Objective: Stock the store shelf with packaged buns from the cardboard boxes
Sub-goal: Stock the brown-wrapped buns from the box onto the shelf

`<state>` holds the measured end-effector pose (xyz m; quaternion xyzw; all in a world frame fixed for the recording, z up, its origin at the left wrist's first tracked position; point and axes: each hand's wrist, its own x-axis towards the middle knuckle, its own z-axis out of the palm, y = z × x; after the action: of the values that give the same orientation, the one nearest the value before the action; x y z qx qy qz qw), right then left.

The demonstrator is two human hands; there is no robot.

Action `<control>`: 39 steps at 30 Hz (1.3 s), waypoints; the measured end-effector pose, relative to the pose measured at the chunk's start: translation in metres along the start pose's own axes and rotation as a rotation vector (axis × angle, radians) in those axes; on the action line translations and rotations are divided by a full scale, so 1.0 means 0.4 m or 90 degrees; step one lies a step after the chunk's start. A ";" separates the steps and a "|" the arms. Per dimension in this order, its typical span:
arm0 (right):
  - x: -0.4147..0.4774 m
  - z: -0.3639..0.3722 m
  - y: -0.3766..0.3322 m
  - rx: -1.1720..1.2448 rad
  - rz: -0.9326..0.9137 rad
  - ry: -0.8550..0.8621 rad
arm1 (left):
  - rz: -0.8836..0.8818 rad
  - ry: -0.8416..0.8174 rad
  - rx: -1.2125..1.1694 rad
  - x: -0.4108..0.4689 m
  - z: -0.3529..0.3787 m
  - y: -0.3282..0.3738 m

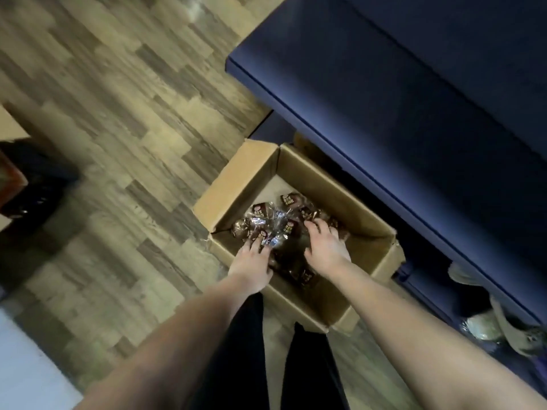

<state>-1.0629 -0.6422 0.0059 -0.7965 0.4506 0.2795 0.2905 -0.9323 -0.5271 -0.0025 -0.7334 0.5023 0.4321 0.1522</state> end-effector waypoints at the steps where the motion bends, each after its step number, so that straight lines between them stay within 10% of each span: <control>1: 0.031 0.031 0.011 -0.006 -0.006 -0.011 | -0.005 0.000 -0.015 0.038 0.015 -0.009; 22: 0.582 0.468 0.116 0.038 0.097 -0.118 | -0.043 -0.104 0.105 0.636 0.327 -0.017; 32: 0.485 0.332 0.116 0.138 0.148 -0.073 | -0.029 -0.098 0.246 0.545 0.205 -0.002; 39: 0.365 0.107 0.056 0.213 0.143 0.046 | -0.131 0.027 -0.061 0.403 0.010 -0.008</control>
<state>-1.0265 -0.7024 -0.1309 -0.6918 0.5866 0.2024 0.3692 -0.9118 -0.6208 -0.1323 -0.7965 0.4060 0.4223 0.1496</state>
